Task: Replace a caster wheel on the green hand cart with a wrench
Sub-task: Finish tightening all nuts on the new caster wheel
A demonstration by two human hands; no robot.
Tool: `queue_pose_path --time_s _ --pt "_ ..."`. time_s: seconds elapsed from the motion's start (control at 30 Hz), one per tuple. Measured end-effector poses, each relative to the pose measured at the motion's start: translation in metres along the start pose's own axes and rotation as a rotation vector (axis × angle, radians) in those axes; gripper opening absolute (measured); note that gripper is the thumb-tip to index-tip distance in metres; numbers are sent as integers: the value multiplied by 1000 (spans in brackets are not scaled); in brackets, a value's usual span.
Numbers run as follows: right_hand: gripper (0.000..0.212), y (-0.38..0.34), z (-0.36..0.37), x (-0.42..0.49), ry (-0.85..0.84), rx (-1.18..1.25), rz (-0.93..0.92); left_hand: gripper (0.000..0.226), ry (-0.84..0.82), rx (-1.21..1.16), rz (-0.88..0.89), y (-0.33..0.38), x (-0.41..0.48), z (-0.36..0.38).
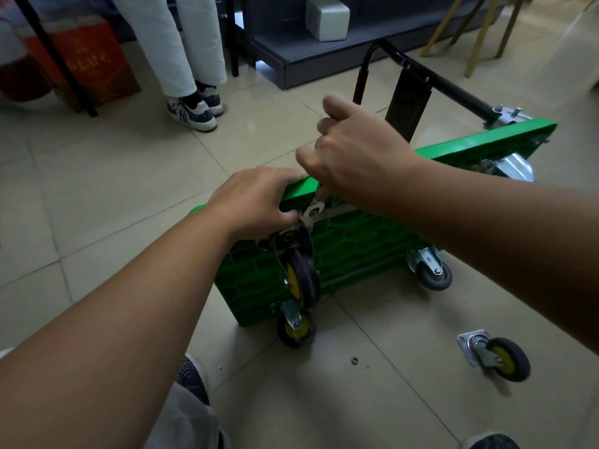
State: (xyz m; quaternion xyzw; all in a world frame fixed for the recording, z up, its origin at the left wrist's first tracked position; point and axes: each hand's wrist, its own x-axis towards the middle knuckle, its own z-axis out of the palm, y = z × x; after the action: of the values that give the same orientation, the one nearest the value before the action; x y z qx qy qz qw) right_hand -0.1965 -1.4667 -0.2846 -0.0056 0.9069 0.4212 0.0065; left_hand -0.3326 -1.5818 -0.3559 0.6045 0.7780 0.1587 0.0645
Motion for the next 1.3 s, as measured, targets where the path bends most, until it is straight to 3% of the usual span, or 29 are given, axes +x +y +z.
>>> queue_pose_path --time_s 0.1,0.33,0.47,0.63,0.77,0.93,1.3 --pt "21 -15 -7 13 -61 -6 -24 26 -32 48 -50 0 1 1" --pt "18 -18 -4 12 -47 17 13 24 -28 27 -56 0 1 0" --pt "22 -12 18 5 122 -10 -14 36 -1 9 -39 1 -1 1" --pt "34 -7 26 5 157 73 -27 46 0 -29 -23 -2 -1 -1" --pt "56 -13 67 -26 332 328 245 64 1 -51 2 0 -3 -1" --pt "59 -53 107 -50 598 475 582 65 -16 -51 1 0 -2 0" --pt "60 -94 127 -48 563 766 898 66 -14 -35 -14 -2 0 2"
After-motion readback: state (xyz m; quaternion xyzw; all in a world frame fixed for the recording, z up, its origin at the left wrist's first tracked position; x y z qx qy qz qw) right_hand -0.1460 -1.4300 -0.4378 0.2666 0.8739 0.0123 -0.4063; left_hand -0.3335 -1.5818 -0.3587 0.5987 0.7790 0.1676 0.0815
